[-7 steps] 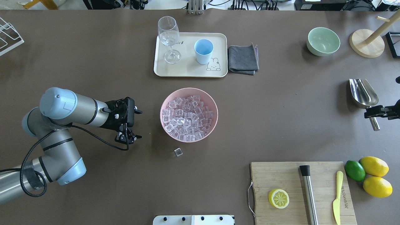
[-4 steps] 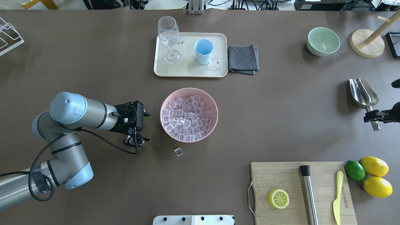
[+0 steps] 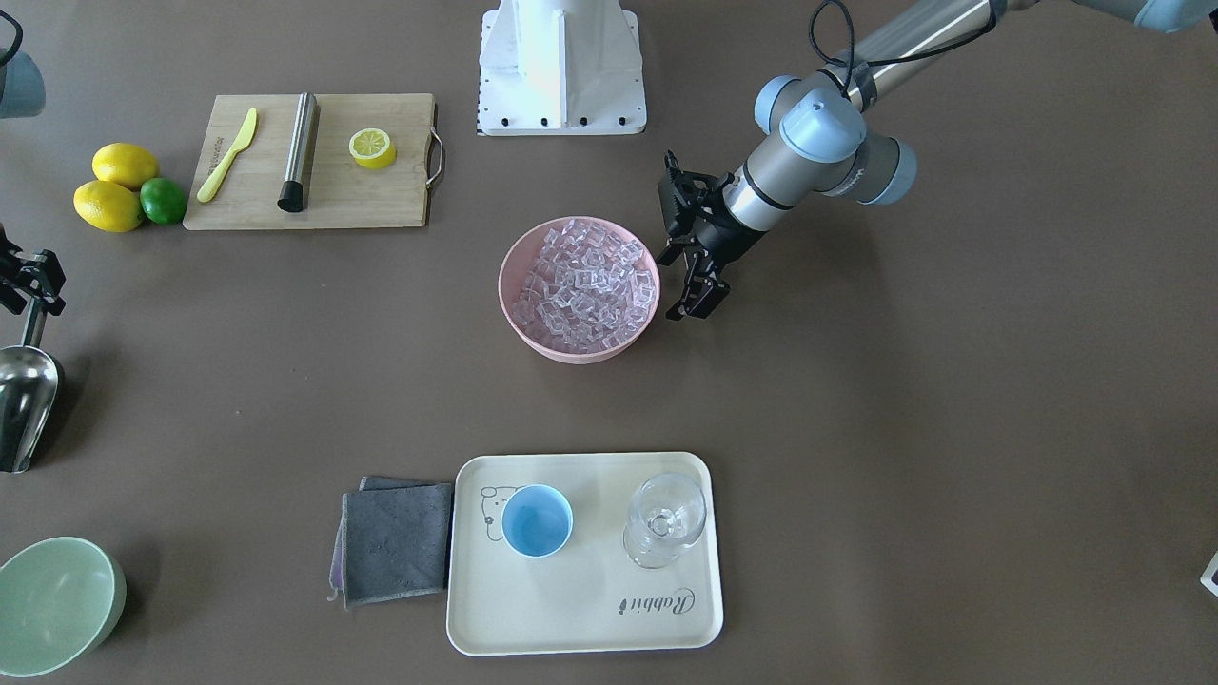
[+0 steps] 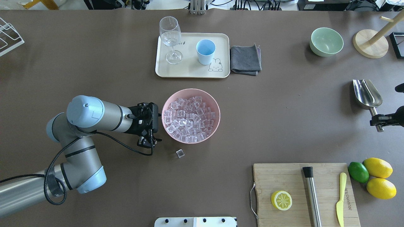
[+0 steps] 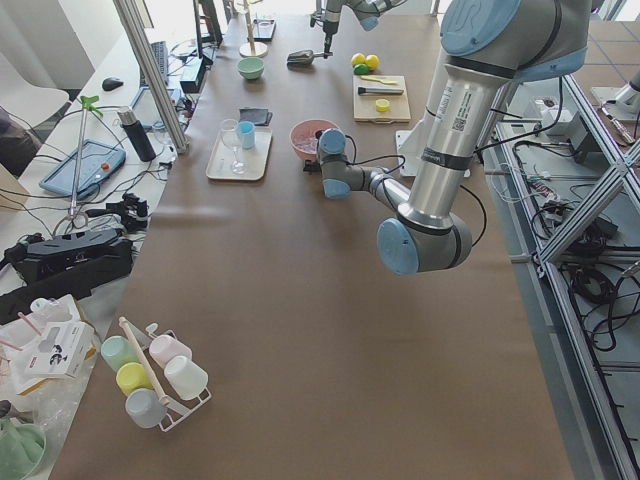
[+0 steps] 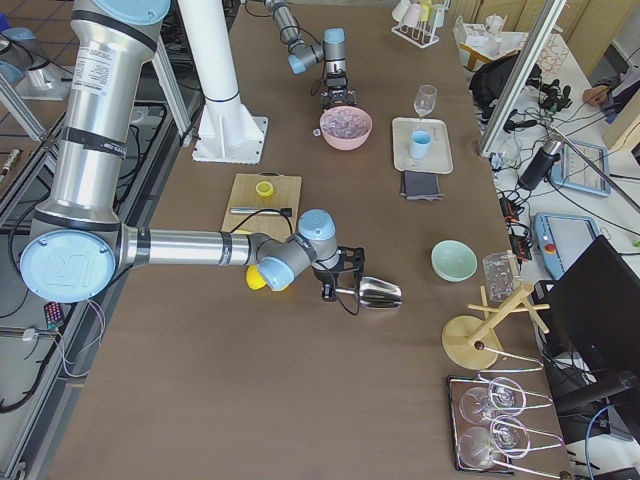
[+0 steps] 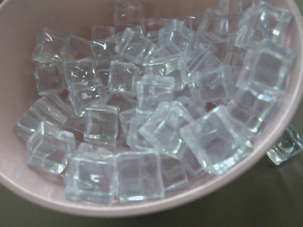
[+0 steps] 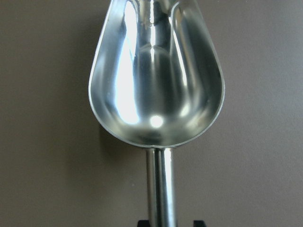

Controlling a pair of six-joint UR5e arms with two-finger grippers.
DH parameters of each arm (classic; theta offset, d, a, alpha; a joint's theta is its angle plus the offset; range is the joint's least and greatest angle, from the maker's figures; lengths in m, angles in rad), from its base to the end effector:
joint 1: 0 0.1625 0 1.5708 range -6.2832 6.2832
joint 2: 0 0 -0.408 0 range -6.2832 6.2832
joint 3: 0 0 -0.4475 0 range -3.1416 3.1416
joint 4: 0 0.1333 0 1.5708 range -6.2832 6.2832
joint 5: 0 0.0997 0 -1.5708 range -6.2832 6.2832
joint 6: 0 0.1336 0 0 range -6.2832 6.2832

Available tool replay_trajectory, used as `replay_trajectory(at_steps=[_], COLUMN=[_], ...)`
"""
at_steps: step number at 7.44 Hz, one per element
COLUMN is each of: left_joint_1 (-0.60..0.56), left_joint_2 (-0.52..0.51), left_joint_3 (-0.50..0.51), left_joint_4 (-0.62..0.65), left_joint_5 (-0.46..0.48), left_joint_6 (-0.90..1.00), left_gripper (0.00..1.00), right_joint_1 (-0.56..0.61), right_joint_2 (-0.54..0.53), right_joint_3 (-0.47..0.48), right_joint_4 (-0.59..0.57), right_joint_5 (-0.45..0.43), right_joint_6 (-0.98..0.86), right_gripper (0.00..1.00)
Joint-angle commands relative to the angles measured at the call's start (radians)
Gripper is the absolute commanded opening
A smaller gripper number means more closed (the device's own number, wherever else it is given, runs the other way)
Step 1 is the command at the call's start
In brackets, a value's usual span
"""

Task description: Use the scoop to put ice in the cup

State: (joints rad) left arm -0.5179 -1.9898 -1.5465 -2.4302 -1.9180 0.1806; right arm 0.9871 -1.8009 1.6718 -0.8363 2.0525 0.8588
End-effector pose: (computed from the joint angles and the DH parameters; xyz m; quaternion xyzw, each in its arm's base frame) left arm 0.5904 -0.4375 0.3075 0.4648 0.3709 0.5440 0.5920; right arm -0.2160 -0.4566 0.6580 0.0671 -0.3621 0.0567 0.9280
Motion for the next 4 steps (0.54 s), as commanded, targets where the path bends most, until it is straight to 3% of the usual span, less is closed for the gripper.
replay_trajectory(at_steps=[1,4], left_joint_1=[-0.001,-0.001], left_joint_2=[-0.024,-0.026], left_joint_3=[0.000,0.009], left_joint_4=[0.037,0.037], left_joint_5=[0.000,0.000], left_joint_6=[-0.001,0.000], left_gripper=[0.99,0.99], right_joint_1=[-0.007,-0.002], right_joint_2=[0.000,-0.003], right_joint_3=[0.000,0.049], right_joint_4=[0.005,-0.015], right_joint_5=[0.001,0.029], right_joint_6=[0.003,-0.055], right_gripper=[0.00,0.00])
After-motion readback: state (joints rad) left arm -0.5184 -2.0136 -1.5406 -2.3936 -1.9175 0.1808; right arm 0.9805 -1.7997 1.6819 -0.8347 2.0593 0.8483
